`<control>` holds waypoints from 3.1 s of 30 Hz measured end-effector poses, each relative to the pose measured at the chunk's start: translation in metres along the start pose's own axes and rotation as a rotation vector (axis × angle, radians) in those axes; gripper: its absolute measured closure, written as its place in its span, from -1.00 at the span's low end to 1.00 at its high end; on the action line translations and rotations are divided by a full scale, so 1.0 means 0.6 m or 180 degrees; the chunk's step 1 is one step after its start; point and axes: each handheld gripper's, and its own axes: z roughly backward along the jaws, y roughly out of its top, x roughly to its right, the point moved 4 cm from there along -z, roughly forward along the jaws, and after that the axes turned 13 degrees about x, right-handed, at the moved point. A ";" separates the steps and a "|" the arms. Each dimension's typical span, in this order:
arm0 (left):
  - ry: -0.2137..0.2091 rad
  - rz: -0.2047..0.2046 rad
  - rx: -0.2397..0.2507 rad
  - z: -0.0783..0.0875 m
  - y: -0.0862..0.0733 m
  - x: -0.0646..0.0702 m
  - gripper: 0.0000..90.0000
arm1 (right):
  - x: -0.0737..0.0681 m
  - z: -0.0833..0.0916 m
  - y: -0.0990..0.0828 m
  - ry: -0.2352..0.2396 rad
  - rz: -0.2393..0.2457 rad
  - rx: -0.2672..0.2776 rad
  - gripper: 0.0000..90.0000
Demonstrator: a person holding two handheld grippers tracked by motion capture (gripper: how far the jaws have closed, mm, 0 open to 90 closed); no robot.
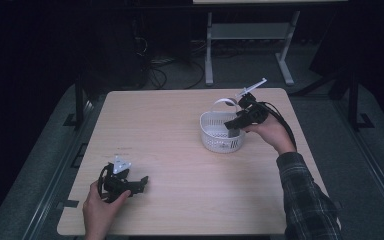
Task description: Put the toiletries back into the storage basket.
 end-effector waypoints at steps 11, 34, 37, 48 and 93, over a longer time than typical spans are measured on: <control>0.0002 0.0001 0.0002 0.000 0.000 0.000 -0.72 | 0.000 0.001 -0.003 0.0042 -0.0032 -0.0013 -0.38; 0.0003 0.0009 0.0009 0.000 0.000 0.000 -0.72 | -0.003 0.029 -0.010 -0.0047 -0.0073 0.0086 -0.74; 0.0004 0.0008 0.0008 0.000 0.000 0.000 -0.72 | -0.003 0.037 -0.017 -0.0056 -0.0088 0.0111 -0.75; 0.0003 -0.0001 0.0007 0.000 0.000 0.000 -0.72 | -0.019 0.068 -0.056 -0.0079 -0.0105 0.0198 -0.75; 0.0003 0.0008 0.0015 -0.001 0.000 0.000 -0.72 | -0.079 0.111 -0.291 -0.0551 -0.0143 0.0205 -0.75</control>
